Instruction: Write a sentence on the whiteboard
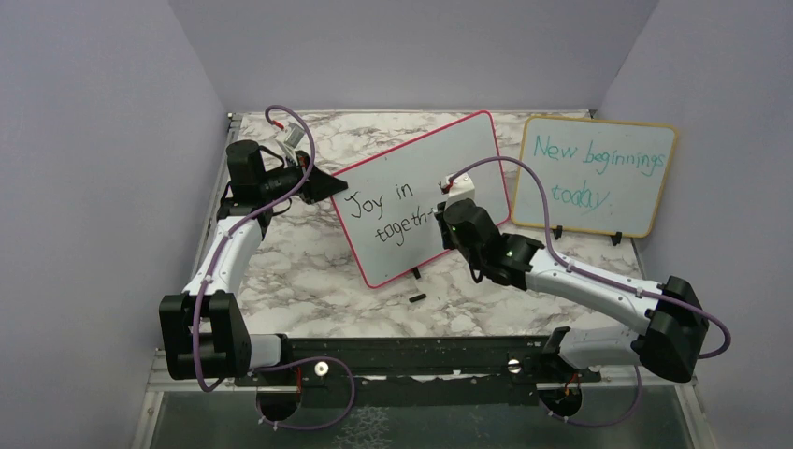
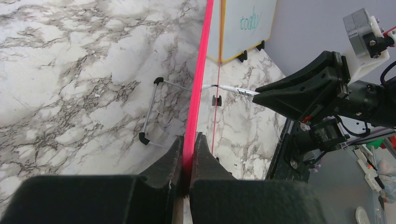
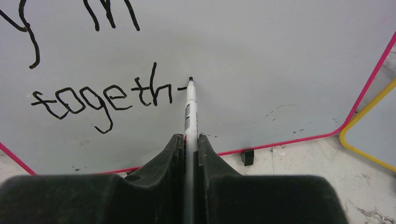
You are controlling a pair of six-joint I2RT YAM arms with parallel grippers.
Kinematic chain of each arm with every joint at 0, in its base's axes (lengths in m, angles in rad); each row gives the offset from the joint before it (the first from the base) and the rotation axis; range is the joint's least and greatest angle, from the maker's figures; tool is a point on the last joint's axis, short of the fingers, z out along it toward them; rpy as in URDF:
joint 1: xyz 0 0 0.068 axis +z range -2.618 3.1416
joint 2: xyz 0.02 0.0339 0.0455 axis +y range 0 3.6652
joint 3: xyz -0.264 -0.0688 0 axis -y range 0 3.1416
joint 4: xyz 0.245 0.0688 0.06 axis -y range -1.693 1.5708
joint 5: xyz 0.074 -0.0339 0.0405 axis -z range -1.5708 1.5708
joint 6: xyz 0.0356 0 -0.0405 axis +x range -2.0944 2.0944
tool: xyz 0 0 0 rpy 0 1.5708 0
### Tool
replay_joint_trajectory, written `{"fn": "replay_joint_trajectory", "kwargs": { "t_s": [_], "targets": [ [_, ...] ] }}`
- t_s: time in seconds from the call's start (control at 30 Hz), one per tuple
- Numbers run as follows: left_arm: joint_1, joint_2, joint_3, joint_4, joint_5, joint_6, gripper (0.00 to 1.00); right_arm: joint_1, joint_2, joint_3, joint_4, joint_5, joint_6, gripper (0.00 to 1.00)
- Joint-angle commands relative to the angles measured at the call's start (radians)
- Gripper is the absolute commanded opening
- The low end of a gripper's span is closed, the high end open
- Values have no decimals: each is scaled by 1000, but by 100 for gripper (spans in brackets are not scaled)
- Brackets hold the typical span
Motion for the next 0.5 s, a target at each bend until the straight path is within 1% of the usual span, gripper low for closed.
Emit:
{"fn": "replay_joint_trajectory", "kwargs": {
  "t_s": [0.0, 0.47],
  "targets": [
    [-10, 34, -16, -87, -124, 111, 0, -4, -18, -8, 36, -53, -7, 0],
    [-10, 32, -16, -87, -124, 111, 0, -4, -18, -12, 12, -77, -4, 0]
  ]
}}
